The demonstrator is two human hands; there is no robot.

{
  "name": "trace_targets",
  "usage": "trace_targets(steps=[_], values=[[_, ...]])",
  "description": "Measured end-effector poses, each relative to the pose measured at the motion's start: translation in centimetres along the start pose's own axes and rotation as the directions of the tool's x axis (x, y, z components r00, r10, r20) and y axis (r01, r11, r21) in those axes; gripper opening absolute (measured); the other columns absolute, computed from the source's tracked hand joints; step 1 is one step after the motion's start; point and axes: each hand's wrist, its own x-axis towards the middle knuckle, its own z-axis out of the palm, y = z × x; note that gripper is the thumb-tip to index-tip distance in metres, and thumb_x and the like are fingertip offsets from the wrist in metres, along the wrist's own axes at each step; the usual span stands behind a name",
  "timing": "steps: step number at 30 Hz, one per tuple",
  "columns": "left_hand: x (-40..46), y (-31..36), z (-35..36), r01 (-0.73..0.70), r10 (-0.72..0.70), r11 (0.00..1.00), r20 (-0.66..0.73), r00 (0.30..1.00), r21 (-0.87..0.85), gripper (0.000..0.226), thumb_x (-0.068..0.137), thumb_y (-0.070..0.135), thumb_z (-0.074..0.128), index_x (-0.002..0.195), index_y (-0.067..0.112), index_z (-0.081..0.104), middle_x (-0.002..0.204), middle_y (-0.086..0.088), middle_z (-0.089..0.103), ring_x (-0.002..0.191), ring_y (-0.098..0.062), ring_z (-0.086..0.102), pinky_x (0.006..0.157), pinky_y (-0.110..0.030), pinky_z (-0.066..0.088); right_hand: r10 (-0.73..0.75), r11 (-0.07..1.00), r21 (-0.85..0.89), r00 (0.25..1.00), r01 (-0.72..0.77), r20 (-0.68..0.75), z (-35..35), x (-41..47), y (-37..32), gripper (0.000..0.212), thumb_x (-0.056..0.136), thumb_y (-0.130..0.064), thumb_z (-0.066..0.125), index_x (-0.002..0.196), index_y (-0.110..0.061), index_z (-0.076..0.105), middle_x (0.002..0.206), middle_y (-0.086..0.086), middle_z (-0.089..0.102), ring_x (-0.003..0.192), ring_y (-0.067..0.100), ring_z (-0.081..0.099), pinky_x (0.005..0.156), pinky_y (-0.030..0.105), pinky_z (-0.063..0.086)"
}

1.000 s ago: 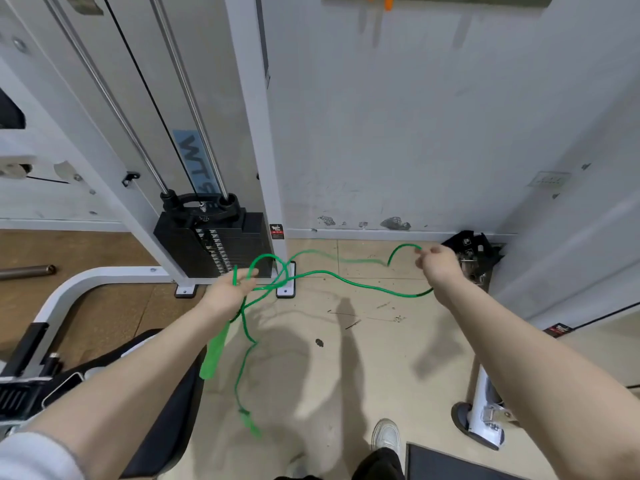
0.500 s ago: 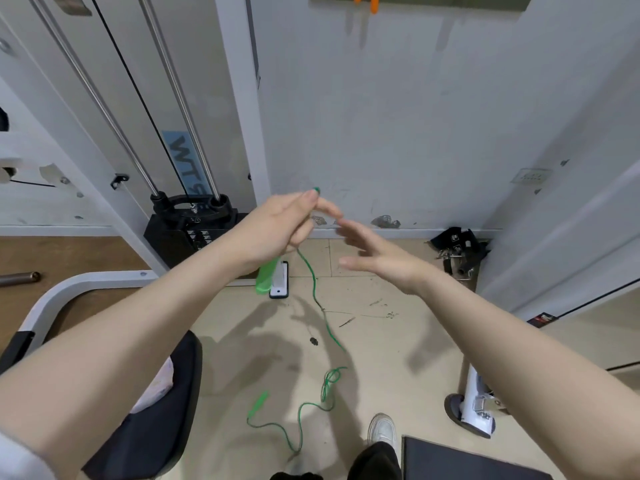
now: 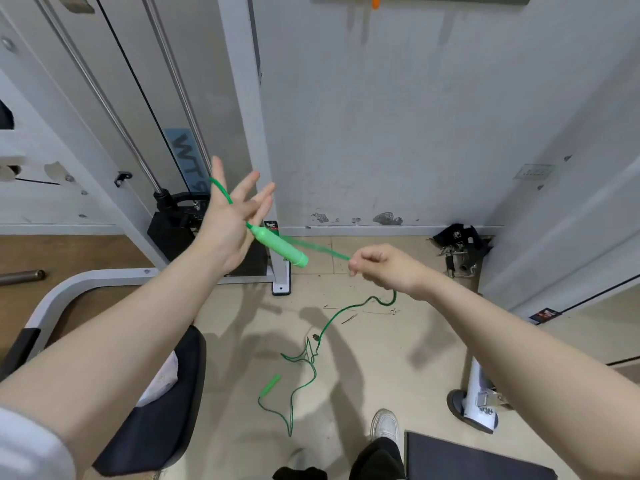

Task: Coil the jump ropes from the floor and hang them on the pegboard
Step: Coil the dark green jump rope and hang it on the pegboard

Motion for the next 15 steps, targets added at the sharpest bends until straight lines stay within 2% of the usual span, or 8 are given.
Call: trace_targets(steps=[2,4,6,8,10,11,13,15], values=[[-0.1,-1.1,0.6,0.066,-0.074,0.983,0.039,0.997,0.172,0.093,0.084,-0.026,0.021,0.146,0.038,-0.002,0.148,-0.006,0.036,0.12,-0.015,0.05,0.092,-0.024,0.039,-0.026,0.99,-0.124,0.957,0.065,0.289,0.1,-0.7,-2.3,0.023,0.092,-0.013,0.055,0.071,-0.017,0.062,0.052,-0.004,0.036,0.04,0.001,0.028,0.041,0.015,0.02],[-0.5,-2.3,1.0,0.081,-0.145,0.905,0.123,0.982,0.417,0.088,0.086,-0.023,0.023,0.147,0.036,-0.003,0.145,-0.002,0.04,0.114,-0.015,0.053,0.082,-0.024,0.04,-0.105,0.993,-0.014,0.912,0.121,0.397,-0.3,-1.0,-4.6,0.021,0.089,-0.012,0.059,0.069,-0.015,0.064,0.05,-0.003,0.036,0.041,0.003,0.026,0.041,0.017,0.018],[-1.3,-3.3,1.2,0.117,-0.264,0.84,0.211,0.941,0.53,0.072,0.096,-0.007,0.028,0.147,0.035,-0.001,0.132,0.002,0.052,0.087,-0.018,0.068,0.076,-0.029,0.05,-0.212,0.969,0.187,0.931,0.161,0.296,-1.3,-1.0,-6.4,0.02,0.083,-0.016,0.056,0.064,-0.014,0.063,0.045,-0.009,0.035,0.04,0.004,0.024,0.041,0.017,0.017],[-2.3,-4.0,1.4,0.178,-0.375,0.817,0.272,0.887,0.548,0.053,0.101,0.017,0.034,0.147,0.031,0.011,0.108,0.001,0.066,0.053,-0.018,0.066,0.056,-0.027,0.053,-0.266,0.922,0.322,0.957,0.216,0.118,-2.3,-0.5,-7.2,0.021,0.082,-0.018,0.054,0.061,-0.012,0.059,0.042,-0.012,0.033,0.04,0.003,0.023,0.041,0.015,0.017],[-2.8,-4.0,1.9,0.246,-0.476,0.795,0.318,0.82,0.555,0.053,0.094,0.048,0.029,0.14,0.021,0.034,0.076,-0.004,0.069,0.03,-0.014,0.045,0.037,-0.018,0.028,-0.253,0.907,0.337,0.967,0.252,-0.043,-2.6,0.3,-7.2,0.026,0.088,-0.018,0.055,0.063,-0.012,0.055,0.042,-0.014,0.031,0.04,0.002,0.022,0.042,0.015,0.017],[-2.9,-3.9,2.1,0.297,-0.533,0.787,0.355,0.768,0.541,0.067,0.086,0.061,0.022,0.13,0.017,0.046,0.062,-0.006,0.064,0.026,-0.011,0.034,0.038,-0.021,0.017,-0.228,0.91,0.329,0.968,0.251,-0.108,-2.4,0.9,-6.9,0.029,0.092,-0.017,0.054,0.063,-0.012,0.054,0.042,-0.015,0.031,0.041,0.002,0.022,0.043,0.016,0.017],[-3.6,-3.2,2.8,0.395,-0.61,0.786,0.497,0.617,0.475,0.087,0.075,0.076,0.015,0.111,0.013,0.063,0.047,-0.006,0.051,0.023,-0.007,0.024,0.04,-0.025,0.007,-0.172,0.922,0.307,0.96,0.236,-0.219,-1.5,1.9,-6.2,0.03,0.094,-0.017,0.052,0.064,-0.014,0.053,0.041,-0.015,0.032,0.041,0.003,0.024,0.046,0.02,0.019],[-4.1,-2.5,3.5,0.427,-0.561,0.825,0.626,0.541,0.371,0.082,0.077,0.073,0.018,0.101,0.015,0.07,0.044,-0.003,0.048,0.022,-0.004,0.024,0.037,-0.022,0.007,-0.143,0.943,0.253,0.95,0.216,-0.277,-0.3,2.6,-5.3,0.028,0.091,-0.019,0.056,0.064,-0.015,0.053,0.043,-0.014,0.036,0.042,0.002,0.029,0.046,0.019,0.023]])
